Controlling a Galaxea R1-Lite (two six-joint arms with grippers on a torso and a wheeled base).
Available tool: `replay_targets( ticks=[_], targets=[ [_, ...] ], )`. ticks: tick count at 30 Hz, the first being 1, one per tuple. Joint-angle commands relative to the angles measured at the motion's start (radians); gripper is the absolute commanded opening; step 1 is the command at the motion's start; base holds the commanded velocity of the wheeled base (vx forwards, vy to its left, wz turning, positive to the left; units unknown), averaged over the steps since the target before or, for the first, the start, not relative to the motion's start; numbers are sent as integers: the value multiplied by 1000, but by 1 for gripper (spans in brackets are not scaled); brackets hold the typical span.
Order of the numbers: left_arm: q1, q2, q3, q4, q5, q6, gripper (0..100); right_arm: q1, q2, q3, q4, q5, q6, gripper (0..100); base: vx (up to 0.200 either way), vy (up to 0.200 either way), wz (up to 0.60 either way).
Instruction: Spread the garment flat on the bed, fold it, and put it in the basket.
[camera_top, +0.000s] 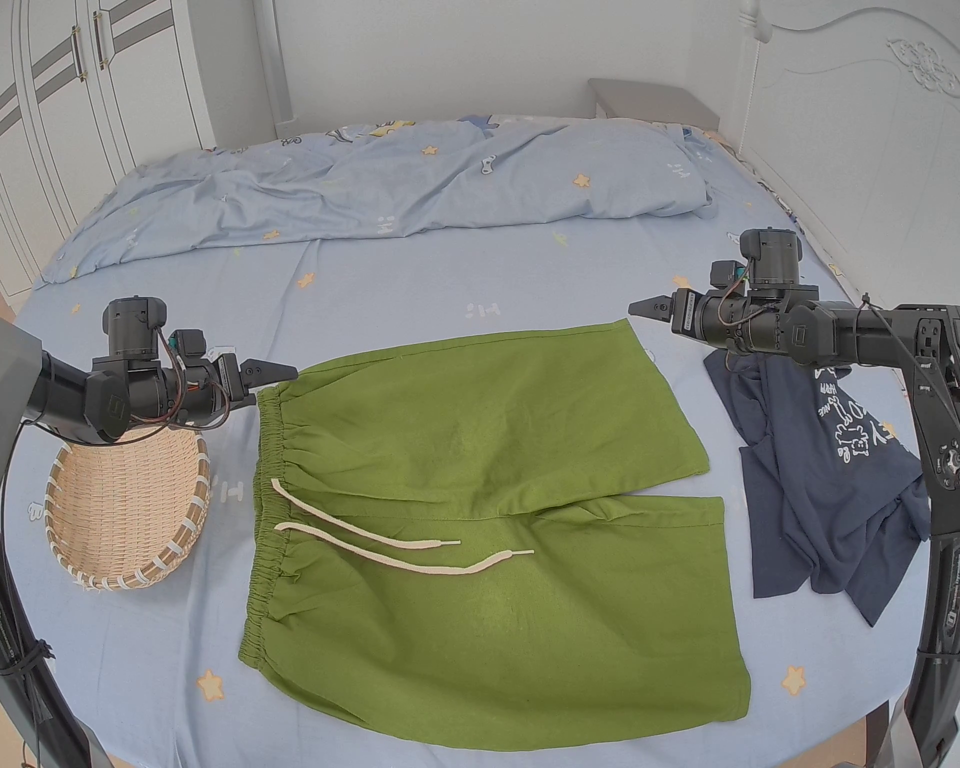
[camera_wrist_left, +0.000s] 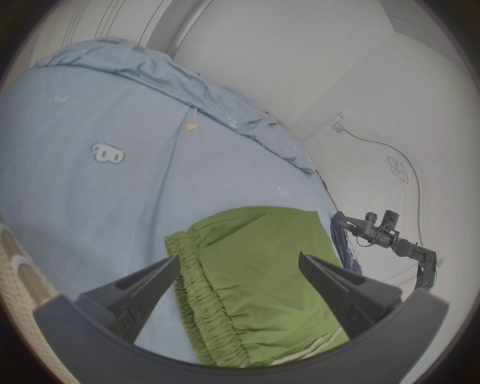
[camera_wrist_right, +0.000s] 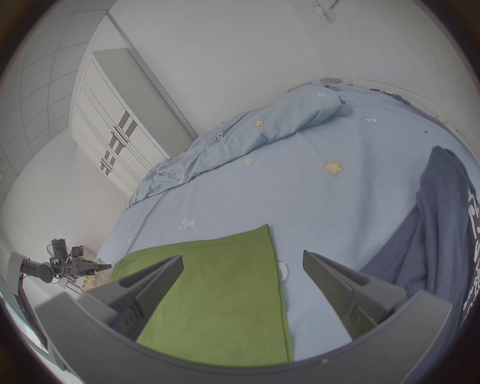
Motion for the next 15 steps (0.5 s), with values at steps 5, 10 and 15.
replay_targets(
  ticks=[5,10,15],
  targets=[
    [-4,-310,175,-2,5,3,100,-40,-322,313,14,24,80,100,0,0,0],
    [-12,-422,351,7,2,-8,100,-37,-528,615,-14,80,85,100,0,0,0],
    [-7,-513,649,-1,-45,-68,100,-22,-700,905,-25,112,93,100,0,0,0]
  ],
)
